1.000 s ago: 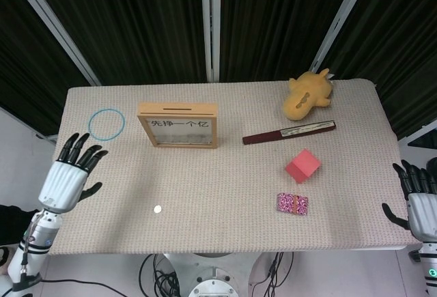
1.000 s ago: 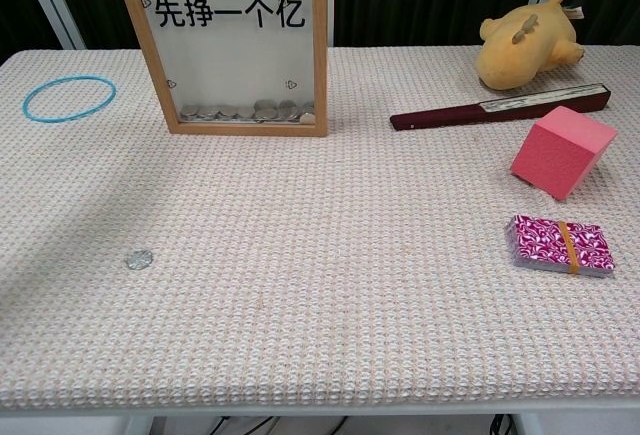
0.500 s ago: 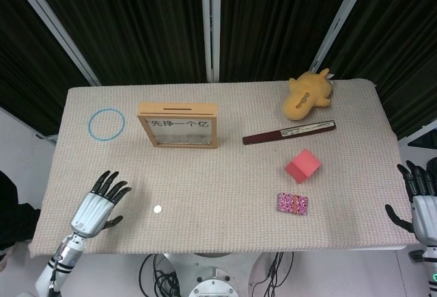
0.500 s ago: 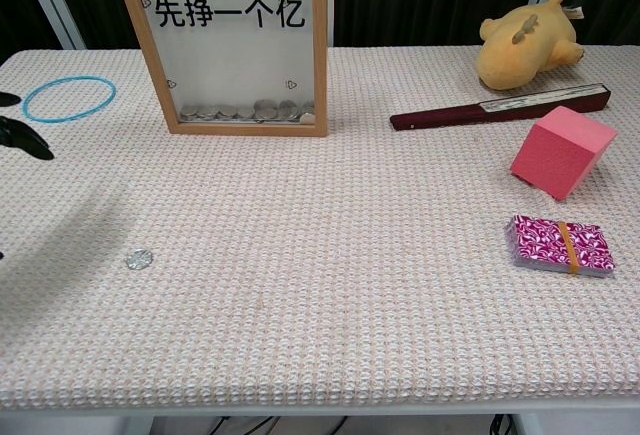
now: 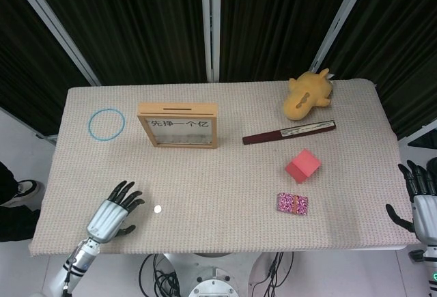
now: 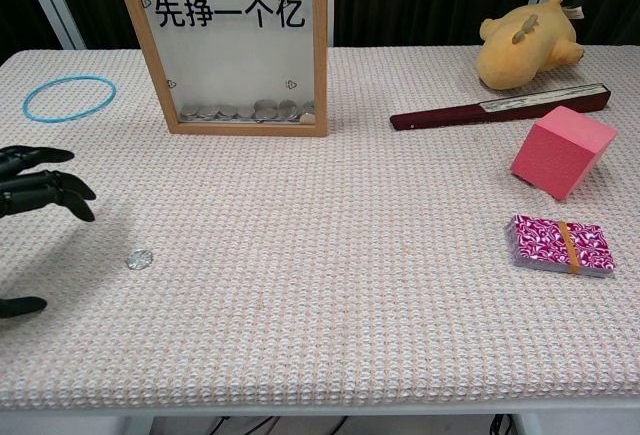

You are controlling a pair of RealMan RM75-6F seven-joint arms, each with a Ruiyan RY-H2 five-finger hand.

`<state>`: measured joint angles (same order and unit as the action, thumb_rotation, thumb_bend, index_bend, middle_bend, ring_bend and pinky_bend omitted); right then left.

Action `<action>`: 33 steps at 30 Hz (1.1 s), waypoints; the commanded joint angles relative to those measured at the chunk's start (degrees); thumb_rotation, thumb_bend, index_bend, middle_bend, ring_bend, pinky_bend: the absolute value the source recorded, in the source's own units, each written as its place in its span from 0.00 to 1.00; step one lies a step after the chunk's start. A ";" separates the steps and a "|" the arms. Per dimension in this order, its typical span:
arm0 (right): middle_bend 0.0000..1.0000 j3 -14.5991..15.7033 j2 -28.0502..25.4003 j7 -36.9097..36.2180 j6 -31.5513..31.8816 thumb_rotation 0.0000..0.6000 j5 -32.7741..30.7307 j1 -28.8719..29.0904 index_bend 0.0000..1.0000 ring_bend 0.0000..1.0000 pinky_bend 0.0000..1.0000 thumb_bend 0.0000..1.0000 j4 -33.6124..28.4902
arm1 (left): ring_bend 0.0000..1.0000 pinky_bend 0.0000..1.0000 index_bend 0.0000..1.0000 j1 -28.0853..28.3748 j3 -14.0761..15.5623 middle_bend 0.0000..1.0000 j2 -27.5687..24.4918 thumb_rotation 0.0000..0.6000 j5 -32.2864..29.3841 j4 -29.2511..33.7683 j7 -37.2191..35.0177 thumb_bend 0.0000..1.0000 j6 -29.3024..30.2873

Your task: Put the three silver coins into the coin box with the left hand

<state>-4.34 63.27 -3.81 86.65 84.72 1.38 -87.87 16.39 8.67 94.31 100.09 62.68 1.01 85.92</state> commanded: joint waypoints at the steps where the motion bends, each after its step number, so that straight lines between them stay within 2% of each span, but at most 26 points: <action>1: 0.00 0.00 0.19 -0.21 0.02 1.00 0.06 0.00 0.00 0.00 0.00 0.22 0.22 | 0.04 0.08 0.32 0.53 -0.69 0.20 1.65 1.00 0.58 -0.46 -1.13 0.00 -0.14; 8: 0.00 0.30 0.15 -0.02 -0.47 1.00 -0.01 0.02 0.00 0.00 0.00 0.22 0.17 | 0.04 0.08 0.33 1.63 -2.38 0.20 3.32 1.00 0.47 -0.80 -1.26 0.07 -0.83; 27: 0.00 0.29 -0.31 0.47 -1.36 1.00 -0.54 0.30 0.00 0.00 0.00 0.22 -0.39 | 0.04 0.07 0.42 1.47 -2.64 0.20 4.96 1.00 -1.76 -2.51 -3.89 0.22 -4.31; 33: 0.00 0.57 0.08 0.26 -1.62 1.00 -0.60 0.21 0.00 0.00 0.00 0.22 0.01 | 0.04 0.07 0.41 1.96 -2.63 0.20 5.65 1.00 -1.39 -2.68 -4.66 0.22 -4.76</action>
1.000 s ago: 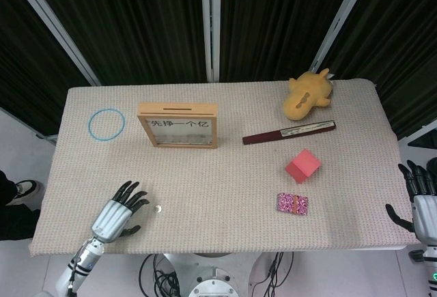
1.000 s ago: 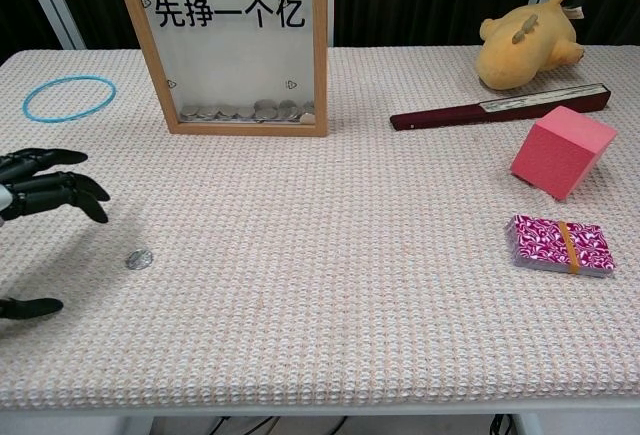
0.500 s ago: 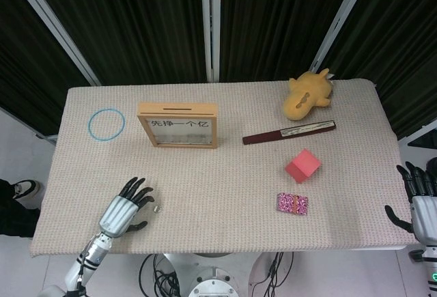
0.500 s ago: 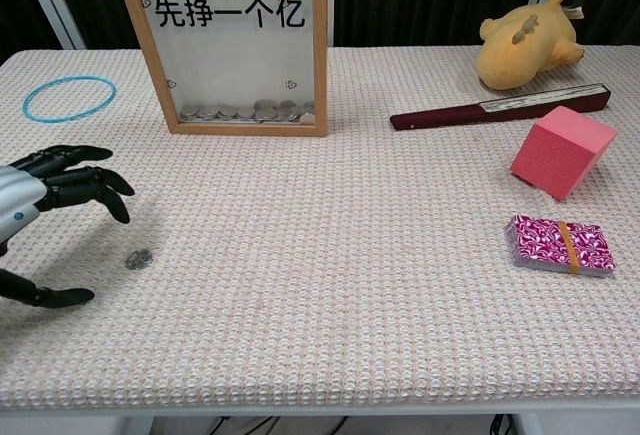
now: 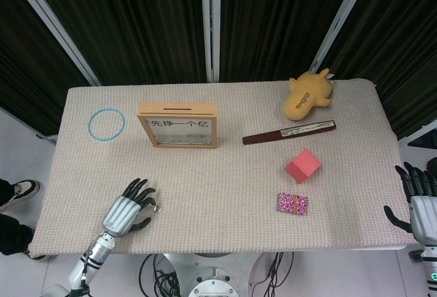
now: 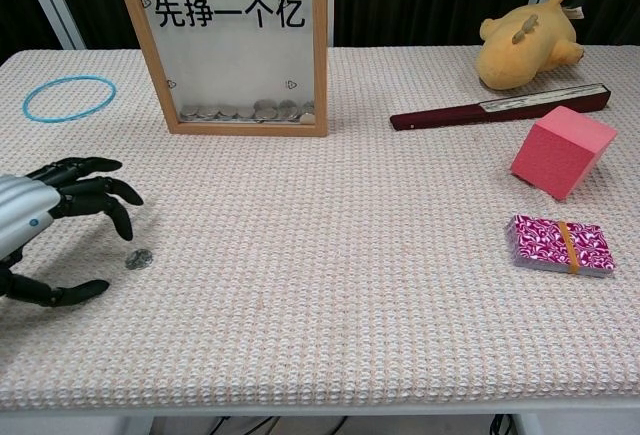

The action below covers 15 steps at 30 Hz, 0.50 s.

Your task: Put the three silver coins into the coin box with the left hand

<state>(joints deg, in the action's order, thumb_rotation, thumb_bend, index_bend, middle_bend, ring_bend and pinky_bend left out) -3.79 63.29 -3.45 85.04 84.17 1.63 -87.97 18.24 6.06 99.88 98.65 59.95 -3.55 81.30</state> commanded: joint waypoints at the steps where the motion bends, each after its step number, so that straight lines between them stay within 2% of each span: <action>1: 0.00 0.02 0.09 -0.19 0.00 1.00 -0.12 -0.08 0.00 0.00 0.00 0.22 0.19 | 0.04 0.07 0.41 0.26 -0.03 0.20 0.11 1.00 0.07 0.12 -0.30 0.22 -0.33; 15: 0.00 0.07 0.17 -1.43 -0.32 1.00 -0.40 -0.18 0.00 0.00 0.00 0.22 1.22 | 0.03 0.07 0.42 1.16 0.38 0.20 0.45 1.00 -0.32 0.49 -1.09 0.22 -2.97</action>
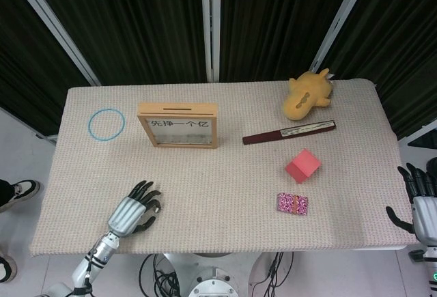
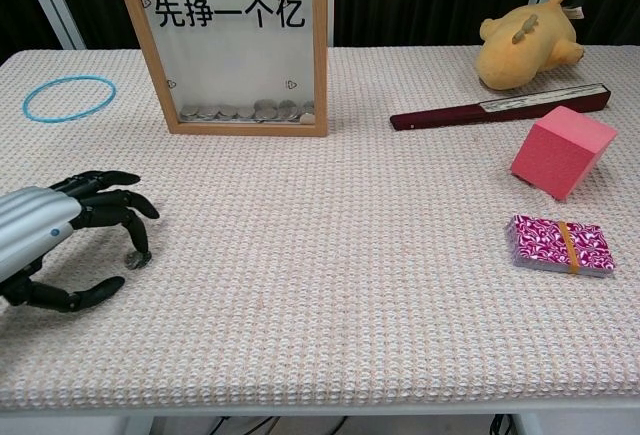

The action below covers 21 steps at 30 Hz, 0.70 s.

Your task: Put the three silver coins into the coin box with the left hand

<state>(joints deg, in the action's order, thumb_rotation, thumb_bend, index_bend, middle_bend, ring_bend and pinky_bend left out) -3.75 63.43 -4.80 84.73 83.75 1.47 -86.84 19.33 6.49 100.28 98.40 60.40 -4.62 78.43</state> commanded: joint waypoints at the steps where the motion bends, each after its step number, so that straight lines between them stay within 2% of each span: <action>1: 0.00 0.04 0.04 -0.16 -0.02 1.00 0.00 -0.04 0.00 0.00 0.00 0.22 0.19 | 0.03 0.07 0.42 0.14 -0.13 0.20 0.10 1.00 -0.13 0.05 -0.05 0.22 -0.20; 21: 0.00 0.19 0.23 -0.01 -0.12 1.00 0.09 -0.09 0.00 0.00 0.00 0.23 0.38 | 0.03 0.07 0.39 0.33 -0.09 0.20 -0.36 1.00 -0.96 0.32 0.14 0.22 -1.56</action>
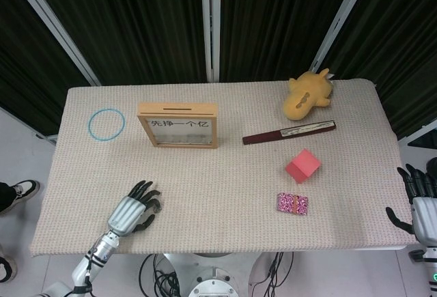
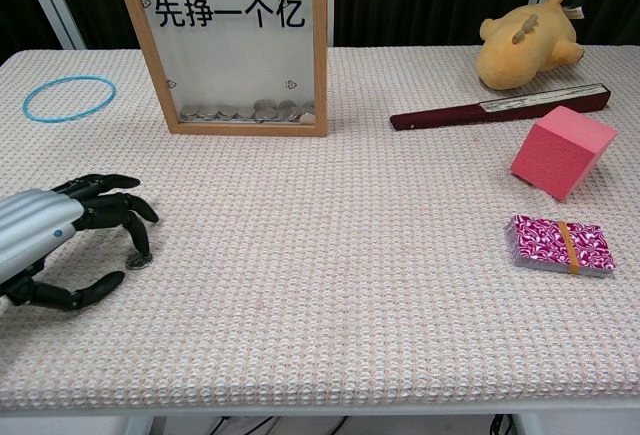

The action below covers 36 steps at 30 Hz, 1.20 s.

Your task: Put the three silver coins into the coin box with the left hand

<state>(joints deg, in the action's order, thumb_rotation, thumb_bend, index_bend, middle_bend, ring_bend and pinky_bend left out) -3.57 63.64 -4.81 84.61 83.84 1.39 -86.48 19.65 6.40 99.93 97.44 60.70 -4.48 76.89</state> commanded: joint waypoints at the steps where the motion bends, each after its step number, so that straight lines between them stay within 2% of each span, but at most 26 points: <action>1: 0.00 0.02 0.04 0.01 -0.01 1.00 0.00 -0.01 0.00 0.00 0.00 0.23 0.05 | 0.03 0.07 0.39 0.03 0.02 0.20 -0.02 1.00 0.01 0.02 0.07 0.22 -0.07; 36: 0.00 0.20 0.34 -1.08 -0.19 1.00 -0.02 -0.24 0.00 0.00 0.00 0.24 1.17 | 0.03 0.07 0.49 2.14 -0.68 0.21 0.41 1.00 0.23 -0.11 1.05 0.22 -1.77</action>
<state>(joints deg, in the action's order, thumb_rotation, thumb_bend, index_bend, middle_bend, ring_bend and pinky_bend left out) -3.37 63.99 -5.89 84.43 83.81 1.15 -85.31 21.77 5.74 100.33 97.66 60.60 -3.42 75.12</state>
